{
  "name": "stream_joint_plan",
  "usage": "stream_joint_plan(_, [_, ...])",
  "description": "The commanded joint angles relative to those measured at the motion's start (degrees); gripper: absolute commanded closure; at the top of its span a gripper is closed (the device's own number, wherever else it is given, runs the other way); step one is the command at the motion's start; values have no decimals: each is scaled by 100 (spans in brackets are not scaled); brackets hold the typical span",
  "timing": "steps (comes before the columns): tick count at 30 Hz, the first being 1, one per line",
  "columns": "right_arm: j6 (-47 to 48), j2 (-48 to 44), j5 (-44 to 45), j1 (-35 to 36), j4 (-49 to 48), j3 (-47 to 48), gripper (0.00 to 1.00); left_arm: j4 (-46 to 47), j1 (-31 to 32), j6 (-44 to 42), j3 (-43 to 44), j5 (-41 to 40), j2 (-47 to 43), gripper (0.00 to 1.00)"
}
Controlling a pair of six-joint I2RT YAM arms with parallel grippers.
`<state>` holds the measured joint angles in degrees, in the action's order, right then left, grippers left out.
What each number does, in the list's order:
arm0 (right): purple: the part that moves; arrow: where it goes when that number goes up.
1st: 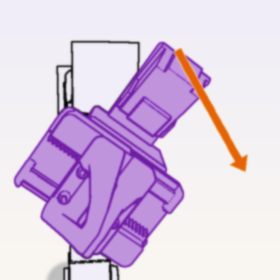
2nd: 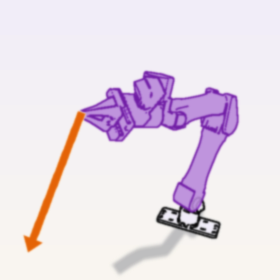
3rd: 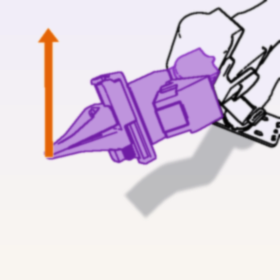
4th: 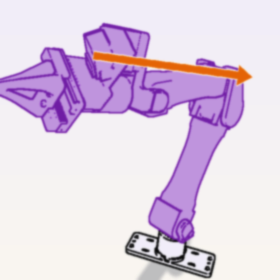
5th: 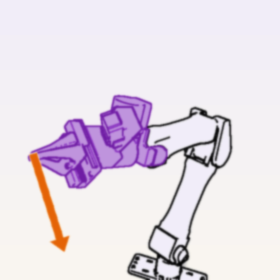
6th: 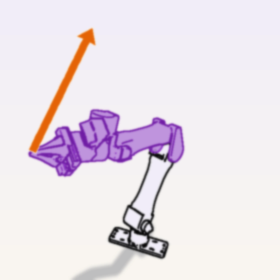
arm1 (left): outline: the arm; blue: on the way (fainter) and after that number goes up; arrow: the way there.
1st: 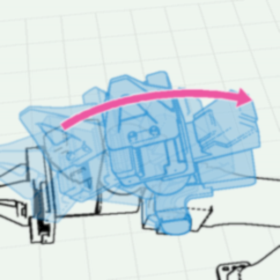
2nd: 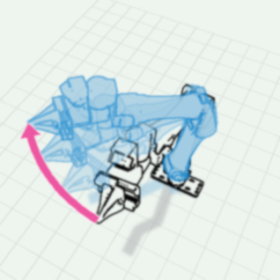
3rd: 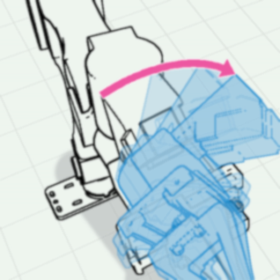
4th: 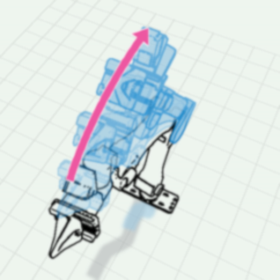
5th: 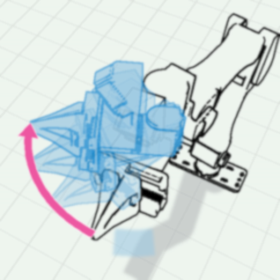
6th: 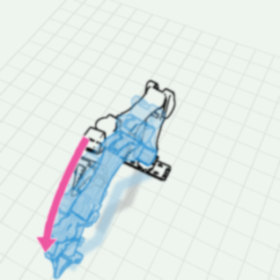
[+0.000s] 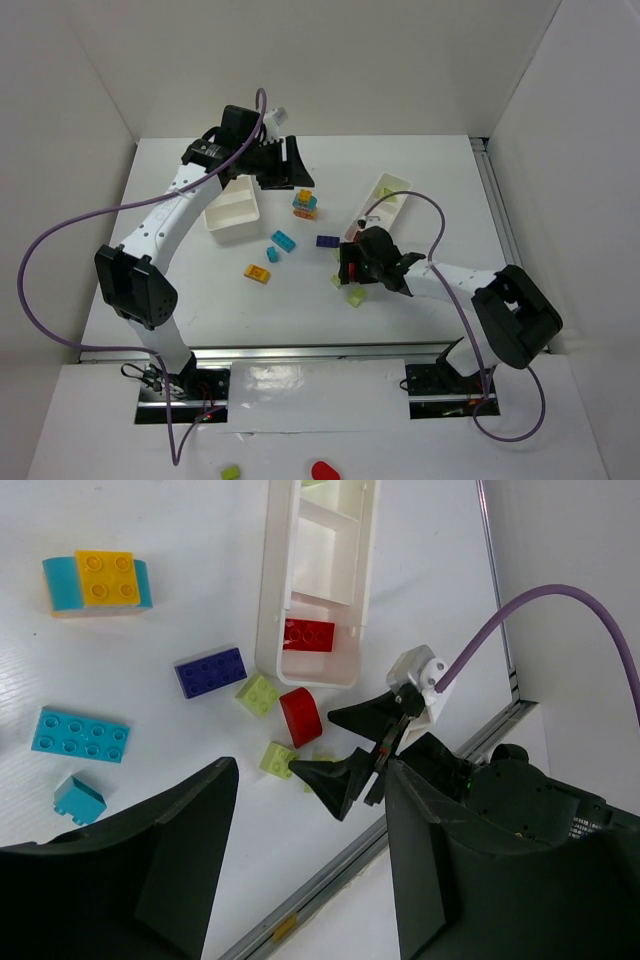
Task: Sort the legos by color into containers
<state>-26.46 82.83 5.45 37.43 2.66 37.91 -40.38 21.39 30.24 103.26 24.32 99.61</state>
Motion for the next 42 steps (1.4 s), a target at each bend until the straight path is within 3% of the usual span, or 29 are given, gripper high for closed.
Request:
stream_joint_plan(1, [-638, -170, 762, 54, 384, 268, 13, 13, -29, -26, 159, 65, -56, 30])
stream_joint_plan(8, [-1046, 523, 870, 123, 842, 902, 18, -40, -29, -80, 106, 12, -56, 30])
stream_joint_plan(11, [-1255, 874, 1150, 186, 1130, 1226, 30, -40, -29, -80, 106, 12, -56, 30])
stream_joint_plan(13, [-1458, 1146, 1344, 247, 1386, 1394, 43, -40, -29, -132, 106, 12, -56, 30])
stream_joint_plan(17, [-1687, 1201, 1572, 440, 1580, 1447, 50, -92, -29, -185, 54, -111, -56, 32])
stream_joint_plan(21, [-1801, 850, 1915, 554, 2070, 1657, 64, -93, -82, -185, -51, -111, -109, 32])
stream_joint_plan(30, [-1301, 41, 2601, 537, 2705, 2476, 65, -41, -187, -352, -657, -621, -232, 32])
stream_joint_plan(42, [-598, 971, 2856, -192, 2099, 3143, 65, 21, -407, -247, -1230, -762, -522, 32])
